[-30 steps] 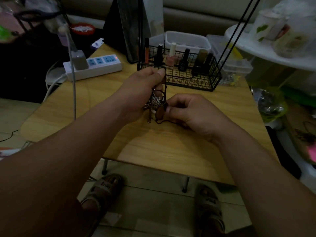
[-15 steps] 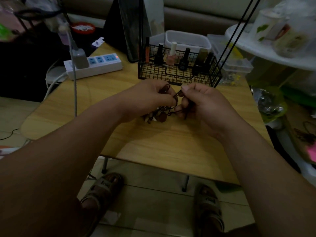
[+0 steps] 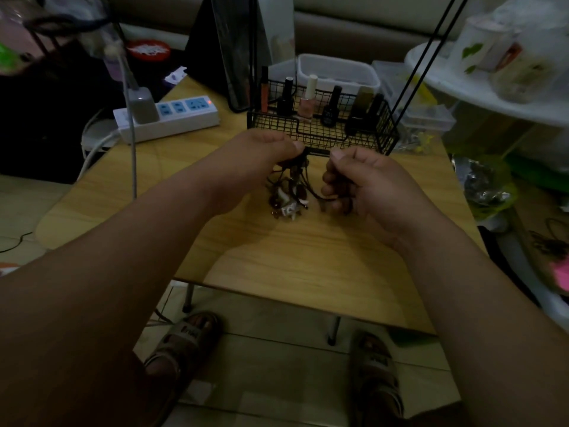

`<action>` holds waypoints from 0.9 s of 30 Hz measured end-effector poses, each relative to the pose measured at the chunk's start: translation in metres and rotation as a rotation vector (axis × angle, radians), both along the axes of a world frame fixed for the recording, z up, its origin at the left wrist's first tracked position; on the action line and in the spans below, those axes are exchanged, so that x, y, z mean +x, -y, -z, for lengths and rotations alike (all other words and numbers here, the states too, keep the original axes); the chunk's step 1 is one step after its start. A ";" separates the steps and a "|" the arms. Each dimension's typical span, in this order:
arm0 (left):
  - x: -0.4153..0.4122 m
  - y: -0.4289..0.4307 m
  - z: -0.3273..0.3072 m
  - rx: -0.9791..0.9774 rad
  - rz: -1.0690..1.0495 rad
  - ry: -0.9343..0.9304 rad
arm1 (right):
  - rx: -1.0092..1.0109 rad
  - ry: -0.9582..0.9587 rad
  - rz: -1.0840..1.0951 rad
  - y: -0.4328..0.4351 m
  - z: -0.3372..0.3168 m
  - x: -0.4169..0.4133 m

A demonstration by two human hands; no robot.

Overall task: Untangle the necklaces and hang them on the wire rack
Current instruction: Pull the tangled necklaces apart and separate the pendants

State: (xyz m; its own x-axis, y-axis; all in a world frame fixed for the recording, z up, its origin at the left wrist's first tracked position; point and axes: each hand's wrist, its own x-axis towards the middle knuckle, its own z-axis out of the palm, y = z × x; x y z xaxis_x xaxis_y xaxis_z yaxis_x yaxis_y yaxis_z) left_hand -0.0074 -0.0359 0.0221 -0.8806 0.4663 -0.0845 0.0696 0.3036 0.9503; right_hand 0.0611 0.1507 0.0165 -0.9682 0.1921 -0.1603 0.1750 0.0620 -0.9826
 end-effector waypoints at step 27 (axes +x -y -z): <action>0.001 -0.004 0.010 -0.128 0.029 -0.393 | 0.443 -0.139 -0.053 0.004 0.007 -0.001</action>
State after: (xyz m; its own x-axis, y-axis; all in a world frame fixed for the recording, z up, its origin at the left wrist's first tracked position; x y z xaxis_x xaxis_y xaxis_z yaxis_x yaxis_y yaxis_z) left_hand -0.0060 -0.0323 0.0124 -0.8441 0.4990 0.1961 0.4295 0.4106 0.8043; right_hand 0.0598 0.1466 0.0097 -0.9850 0.1623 0.0581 0.0286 0.4862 -0.8734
